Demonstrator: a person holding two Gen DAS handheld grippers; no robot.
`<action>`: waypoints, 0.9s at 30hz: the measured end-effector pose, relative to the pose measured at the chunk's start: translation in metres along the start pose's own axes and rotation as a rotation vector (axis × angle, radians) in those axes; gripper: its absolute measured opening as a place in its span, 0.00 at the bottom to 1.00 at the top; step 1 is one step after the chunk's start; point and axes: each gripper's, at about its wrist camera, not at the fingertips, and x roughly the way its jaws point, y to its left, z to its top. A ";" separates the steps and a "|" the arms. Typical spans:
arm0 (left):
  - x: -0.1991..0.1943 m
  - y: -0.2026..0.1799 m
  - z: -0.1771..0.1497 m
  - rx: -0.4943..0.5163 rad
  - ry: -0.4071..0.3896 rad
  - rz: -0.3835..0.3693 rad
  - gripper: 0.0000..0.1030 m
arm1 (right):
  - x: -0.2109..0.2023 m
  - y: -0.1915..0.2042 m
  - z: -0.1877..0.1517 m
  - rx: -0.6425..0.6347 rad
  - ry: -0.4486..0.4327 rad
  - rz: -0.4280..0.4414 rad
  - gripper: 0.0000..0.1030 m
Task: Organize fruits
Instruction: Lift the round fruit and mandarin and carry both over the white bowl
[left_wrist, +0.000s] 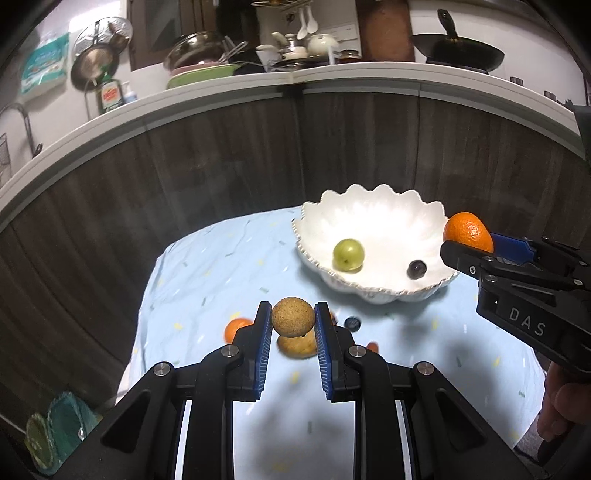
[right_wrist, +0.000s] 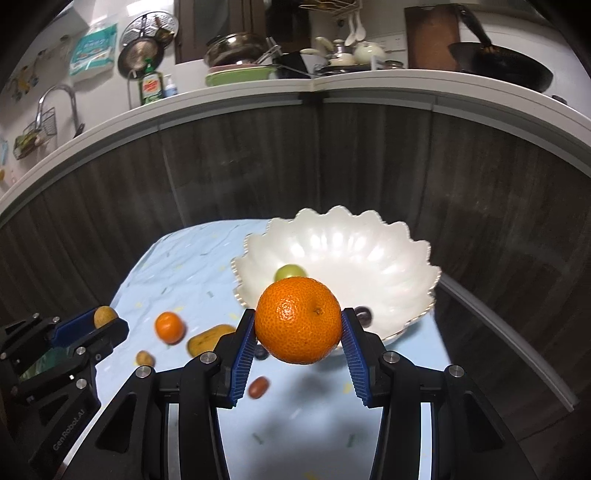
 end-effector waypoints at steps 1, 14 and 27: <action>0.002 -0.002 0.003 0.004 -0.002 -0.003 0.23 | 0.000 -0.003 0.001 0.001 -0.004 -0.006 0.45; 0.040 -0.025 0.042 0.016 -0.011 -0.101 0.23 | 0.013 -0.039 0.020 0.016 -0.024 -0.051 0.45; 0.087 -0.044 0.064 0.018 0.023 -0.179 0.23 | 0.040 -0.064 0.026 0.029 -0.004 -0.079 0.45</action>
